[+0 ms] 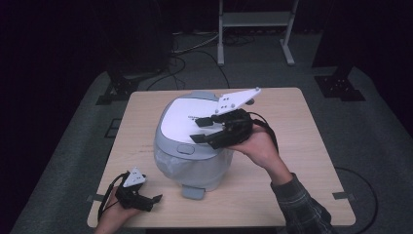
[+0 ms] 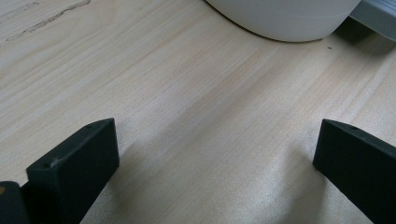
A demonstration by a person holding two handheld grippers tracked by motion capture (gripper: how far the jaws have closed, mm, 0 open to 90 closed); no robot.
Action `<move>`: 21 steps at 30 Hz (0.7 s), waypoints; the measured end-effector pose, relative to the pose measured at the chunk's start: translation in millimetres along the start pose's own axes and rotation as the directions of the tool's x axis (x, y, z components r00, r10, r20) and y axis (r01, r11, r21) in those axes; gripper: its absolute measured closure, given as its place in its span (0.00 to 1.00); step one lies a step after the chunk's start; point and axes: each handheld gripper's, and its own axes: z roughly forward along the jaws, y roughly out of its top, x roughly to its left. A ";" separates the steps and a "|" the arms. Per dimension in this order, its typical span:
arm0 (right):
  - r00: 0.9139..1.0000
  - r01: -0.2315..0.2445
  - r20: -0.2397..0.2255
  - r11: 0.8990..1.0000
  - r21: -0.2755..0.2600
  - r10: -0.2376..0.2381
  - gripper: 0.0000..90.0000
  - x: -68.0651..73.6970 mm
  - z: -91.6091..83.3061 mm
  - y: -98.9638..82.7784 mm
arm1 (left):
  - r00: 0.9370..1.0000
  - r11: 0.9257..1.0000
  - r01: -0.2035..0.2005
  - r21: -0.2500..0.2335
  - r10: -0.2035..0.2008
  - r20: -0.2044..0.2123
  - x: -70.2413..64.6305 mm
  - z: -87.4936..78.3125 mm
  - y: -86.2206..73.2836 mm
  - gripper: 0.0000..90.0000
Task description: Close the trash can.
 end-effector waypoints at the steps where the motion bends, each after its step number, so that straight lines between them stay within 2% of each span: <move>1: 1.000 -0.007 0.012 1.000 -0.006 0.007 0.44 -1.0 -3.4 -1.3 | 1.000 1.000 0.000 0.000 0.000 0.000 0.0 0.0 0.0 0.00; 6: 0.996 -0.045 0.079 0.999 -0.022 0.046 0.33 -7.4 -20.4 -10.2 | 1.000 1.000 -0.001 0.000 0.001 0.001 0.2 0.2 0.2 0.00; 10: 0.988 -0.071 0.133 0.997 -0.042 0.076 0.22 -12.6 -36.1 -17.7 | 1.000 1.000 -0.001 0.000 0.001 0.001 0.2 0.2 0.2 0.00; 14: 0.979 -0.083 0.183 0.995 -0.060 0.093 0.14 -16.1 -52.5 -25.6 | 1.000 1.000 -0.001 0.000 0.001 0.001 0.2 0.2 0.2 0.00; 21: 0.955 -0.108 0.269 0.991 -0.083 0.126 0.11 -20.3 -79.2 -47.3 | 1.000 1.000 -0.001 0.000 0.001 0.001 0.2 0.2 0.2 0.00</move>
